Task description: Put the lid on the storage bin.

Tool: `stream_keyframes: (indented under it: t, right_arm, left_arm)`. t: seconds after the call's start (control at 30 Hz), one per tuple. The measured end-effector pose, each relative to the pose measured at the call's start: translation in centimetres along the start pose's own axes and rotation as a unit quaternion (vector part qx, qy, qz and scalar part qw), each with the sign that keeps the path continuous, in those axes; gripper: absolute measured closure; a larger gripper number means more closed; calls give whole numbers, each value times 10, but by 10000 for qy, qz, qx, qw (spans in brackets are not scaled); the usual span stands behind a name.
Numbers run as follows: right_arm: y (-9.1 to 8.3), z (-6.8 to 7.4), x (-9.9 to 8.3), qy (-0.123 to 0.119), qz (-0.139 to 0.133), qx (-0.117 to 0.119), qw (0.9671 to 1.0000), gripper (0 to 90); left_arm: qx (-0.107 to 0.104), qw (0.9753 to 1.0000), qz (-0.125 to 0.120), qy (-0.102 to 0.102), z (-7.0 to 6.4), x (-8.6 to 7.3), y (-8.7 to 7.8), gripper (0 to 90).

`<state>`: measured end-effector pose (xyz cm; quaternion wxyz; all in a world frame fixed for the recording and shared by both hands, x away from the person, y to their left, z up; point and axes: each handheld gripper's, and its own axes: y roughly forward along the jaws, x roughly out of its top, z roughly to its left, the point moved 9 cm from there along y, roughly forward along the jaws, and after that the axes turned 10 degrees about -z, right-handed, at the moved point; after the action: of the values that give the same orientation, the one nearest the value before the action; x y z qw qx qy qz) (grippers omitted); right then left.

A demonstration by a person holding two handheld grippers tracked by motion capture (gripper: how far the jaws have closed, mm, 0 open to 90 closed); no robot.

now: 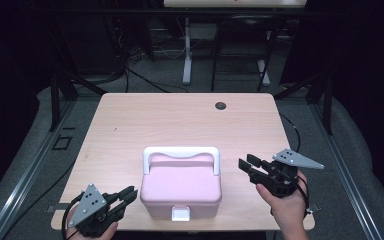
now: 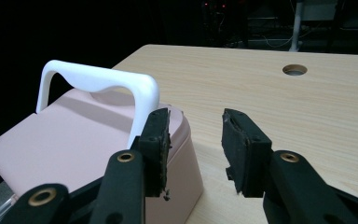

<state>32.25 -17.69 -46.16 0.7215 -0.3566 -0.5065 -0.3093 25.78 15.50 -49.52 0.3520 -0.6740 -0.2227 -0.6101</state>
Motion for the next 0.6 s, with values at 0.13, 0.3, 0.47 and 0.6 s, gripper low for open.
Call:
stream_keyframes:
  t: [0.13,0.3,0.47,0.6]
  right_arm:
    - [1,0,-1,-28,18,-18,10000,611]
    - [0,-2,0,-6,-18,-46,10000,611]
    - [1,-3,-1,19,-5,-48,10000,611]
    - [2,-3,-3,5,31,-34,10000,610]
  left_arm:
    - [72,9999,8,-69,7,-2,-1,771]
    - [187,9996,54,-184,20,-3,-3,738]
    - [269,9989,91,-384,33,-3,1,684]
    - [346,9985,100,-423,41,-2,5,643]
